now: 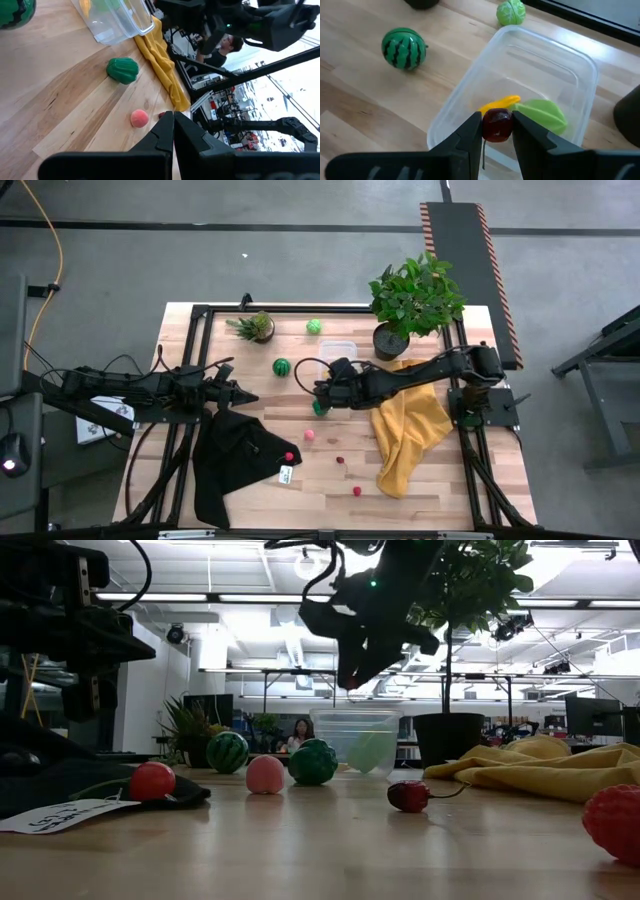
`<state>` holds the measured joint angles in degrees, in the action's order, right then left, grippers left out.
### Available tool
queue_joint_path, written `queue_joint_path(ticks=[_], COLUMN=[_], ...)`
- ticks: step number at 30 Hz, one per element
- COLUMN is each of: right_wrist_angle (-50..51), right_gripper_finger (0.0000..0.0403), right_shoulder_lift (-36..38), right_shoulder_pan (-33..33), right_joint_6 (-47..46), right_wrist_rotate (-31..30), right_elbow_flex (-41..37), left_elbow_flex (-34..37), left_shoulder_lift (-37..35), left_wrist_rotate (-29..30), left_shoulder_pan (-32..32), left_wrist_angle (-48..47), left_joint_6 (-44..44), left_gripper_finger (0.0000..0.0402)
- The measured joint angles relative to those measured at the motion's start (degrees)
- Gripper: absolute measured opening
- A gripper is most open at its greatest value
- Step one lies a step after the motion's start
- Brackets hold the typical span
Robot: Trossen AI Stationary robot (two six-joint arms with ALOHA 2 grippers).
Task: Pick and placing Produce into tupperware
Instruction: Put the right red cherry into the transparent bin
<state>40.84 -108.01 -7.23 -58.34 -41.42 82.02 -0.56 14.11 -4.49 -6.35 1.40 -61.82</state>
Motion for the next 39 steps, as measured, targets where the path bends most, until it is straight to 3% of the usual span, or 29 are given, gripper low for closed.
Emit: queue_joint_path(ticks=[39], right_wrist_angle=[-3.3], right_gripper_finger=[0.0096], right_shoulder_lift=[-2.7], right_shoulder_pan=[4.7], right_joint_6=[4.9], right_wrist_rotate=[3.8], right_elbow_flex=[0.0], left_elbow_flex=[0.0], left_shoulder_lift=[0.0], left_wrist_rotate=[0.0], left_shoulder_pan=[0.0], left_wrist_angle=[0.0], left_joint_6=[0.0], left_gripper_finger=[0.0001])
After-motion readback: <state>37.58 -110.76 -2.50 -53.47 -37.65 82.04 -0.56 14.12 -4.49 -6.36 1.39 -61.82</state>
